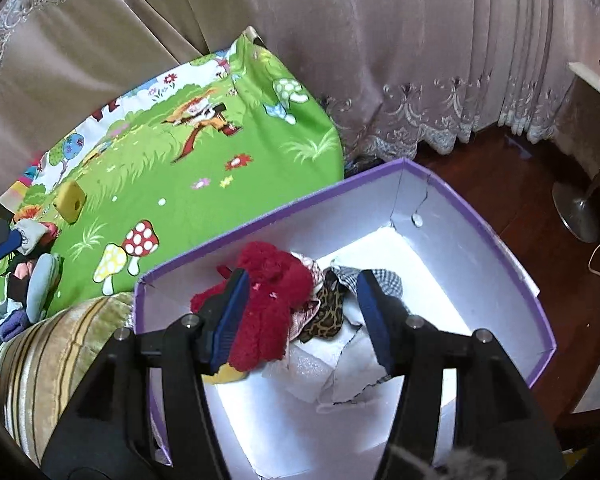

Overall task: Organize soft objects
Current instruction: 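Carry the red plush toy into the box with the right gripper while the left drops the scarf, then grasp the yellow sponge with the right gripper while the left grasps the grey drawstring bag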

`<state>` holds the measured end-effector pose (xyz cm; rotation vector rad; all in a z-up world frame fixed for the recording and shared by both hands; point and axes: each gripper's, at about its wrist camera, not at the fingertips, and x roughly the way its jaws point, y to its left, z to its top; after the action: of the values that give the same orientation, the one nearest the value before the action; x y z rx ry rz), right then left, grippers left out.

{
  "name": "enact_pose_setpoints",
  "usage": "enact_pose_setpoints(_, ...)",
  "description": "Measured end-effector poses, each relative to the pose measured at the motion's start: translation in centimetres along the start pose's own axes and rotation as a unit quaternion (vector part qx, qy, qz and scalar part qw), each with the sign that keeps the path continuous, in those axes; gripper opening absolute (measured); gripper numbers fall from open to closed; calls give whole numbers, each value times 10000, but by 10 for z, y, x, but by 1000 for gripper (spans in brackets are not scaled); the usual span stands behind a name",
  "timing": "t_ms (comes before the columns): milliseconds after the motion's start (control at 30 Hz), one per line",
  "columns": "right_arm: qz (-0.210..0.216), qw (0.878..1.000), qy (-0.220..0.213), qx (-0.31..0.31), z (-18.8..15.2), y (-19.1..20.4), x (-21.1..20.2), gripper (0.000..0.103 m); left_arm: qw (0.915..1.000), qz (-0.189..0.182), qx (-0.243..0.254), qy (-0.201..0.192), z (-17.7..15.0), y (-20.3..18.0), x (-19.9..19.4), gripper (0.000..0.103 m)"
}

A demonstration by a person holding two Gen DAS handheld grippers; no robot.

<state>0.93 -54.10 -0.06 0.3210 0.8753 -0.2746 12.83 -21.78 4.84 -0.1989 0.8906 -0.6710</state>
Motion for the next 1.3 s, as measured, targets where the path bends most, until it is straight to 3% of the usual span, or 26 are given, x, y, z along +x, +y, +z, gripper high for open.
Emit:
enact_pose_setpoints(467, 471, 9961, -399, -632, 28, 80, -28, 67, 9959, 516, -558, -500, -15, 66, -60, 60)
enact_pose_setpoints(933, 1198, 9821, -337, -1416, 33, 184, -28, 69, 9793, 1201, -1355, -911, -29, 161, -126, 60)
enact_pose_setpoints(1300, 1406, 9715, -224, -1893, 47, 255, -7, 69, 9727, 1079, -1883, -819, -3, 205, -120, 60)
